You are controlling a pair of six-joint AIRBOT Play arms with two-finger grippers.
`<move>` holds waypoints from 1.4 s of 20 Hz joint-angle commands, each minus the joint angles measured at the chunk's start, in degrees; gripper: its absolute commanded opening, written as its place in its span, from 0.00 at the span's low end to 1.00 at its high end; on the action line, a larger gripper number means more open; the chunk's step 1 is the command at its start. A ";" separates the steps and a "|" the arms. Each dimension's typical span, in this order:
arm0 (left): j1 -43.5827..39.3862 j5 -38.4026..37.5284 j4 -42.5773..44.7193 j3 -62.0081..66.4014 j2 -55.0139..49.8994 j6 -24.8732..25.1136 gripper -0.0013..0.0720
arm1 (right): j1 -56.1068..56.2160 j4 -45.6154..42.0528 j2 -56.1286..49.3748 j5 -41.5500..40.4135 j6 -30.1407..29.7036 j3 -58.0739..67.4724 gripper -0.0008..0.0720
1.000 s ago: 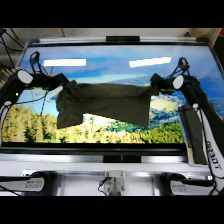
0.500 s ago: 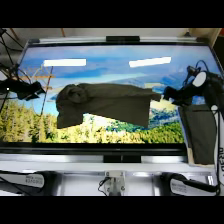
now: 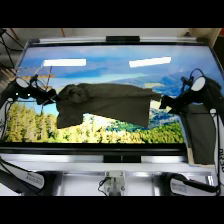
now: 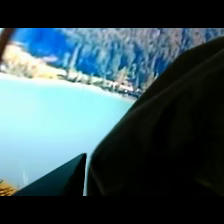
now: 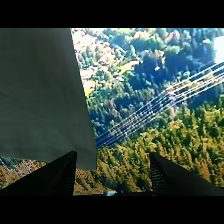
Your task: Fold the shirts.
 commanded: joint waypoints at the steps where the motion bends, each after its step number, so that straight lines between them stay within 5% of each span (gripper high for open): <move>1: -1.16 1.90 0.68 -0.11 -1.31 -0.15 0.62 | -0.09 0.26 0.09 0.00 -0.28 -0.13 0.78; 3: -1.68 1.46 0.70 -0.11 -1.44 -0.13 0.61 | -0.09 0.11 0.09 0.02 -0.28 -0.24 0.78; 7: -1.92 -0.02 0.70 0.02 -1.25 -0.13 0.12 | -0.09 0.13 0.09 0.09 -0.48 -0.24 0.78; 8: -1.86 -0.55 0.74 0.02 -0.98 -0.11 0.08 | -0.09 0.11 0.09 0.17 -0.48 -0.24 0.78; 11: -1.53 -0.52 0.79 0.04 1.62 0.35 0.08 | -0.09 0.07 0.09 2.14 -2.58 -0.48 0.79; 12: -1.33 -0.61 0.79 0.13 2.86 0.57 0.08 | -0.09 0.02 0.09 3.13 -4.28 -1.57 0.91; 14: -1.25 -1.16 0.76 0.15 5.68 0.79 0.08 | -0.52 1.64 0.09 3.48 -4.46 -6.62 0.92; 24: -1.36 -6.54 0.76 0.15 13.35 1.79 0.08 | 8.83 14.80 -3.91 -16.41 -5.57 -18.10 0.92; 25: -1.36 -6.78 0.74 0.13 13.84 1.81 0.08 | 9.64 15.93 -4.72 -17.92 -5.57 -18.10 0.86; 28: -1.36 -7.15 0.74 0.15 15.78 1.81 0.08 | 10.64 19.65 -4.72 -24.06 -5.53 -17.88 0.09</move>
